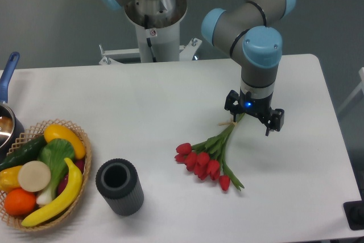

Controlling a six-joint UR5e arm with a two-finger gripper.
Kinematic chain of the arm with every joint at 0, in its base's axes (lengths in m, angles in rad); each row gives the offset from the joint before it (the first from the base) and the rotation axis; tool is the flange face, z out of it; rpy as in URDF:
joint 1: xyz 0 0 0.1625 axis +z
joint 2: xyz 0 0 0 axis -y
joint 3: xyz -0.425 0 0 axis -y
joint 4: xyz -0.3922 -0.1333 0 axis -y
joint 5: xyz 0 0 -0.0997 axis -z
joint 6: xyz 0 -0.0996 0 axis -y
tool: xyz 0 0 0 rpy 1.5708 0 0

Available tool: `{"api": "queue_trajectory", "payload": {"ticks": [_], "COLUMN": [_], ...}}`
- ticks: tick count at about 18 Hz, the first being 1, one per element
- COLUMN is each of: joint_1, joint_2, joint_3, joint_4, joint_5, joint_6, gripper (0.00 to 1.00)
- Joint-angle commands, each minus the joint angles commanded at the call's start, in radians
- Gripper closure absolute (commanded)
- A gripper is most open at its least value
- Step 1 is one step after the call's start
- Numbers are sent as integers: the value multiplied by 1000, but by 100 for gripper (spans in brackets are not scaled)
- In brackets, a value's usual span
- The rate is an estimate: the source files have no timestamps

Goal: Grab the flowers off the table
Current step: 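Move the open gripper toward the tulip stems and begin lowering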

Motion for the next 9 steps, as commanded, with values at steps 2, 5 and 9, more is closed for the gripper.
{"api": "queue_trajectory", "payload": {"ticks": [2,5,9], "joint_1": [-2,-2,0], "joint_2": [2,3,-5], "joint_3": [-5,-12,-34], "joint_4": [0,2,9], "joint_5": [0,2,0], "joint_6": [0,-6,-8], "gripper": [0,0,0]}}
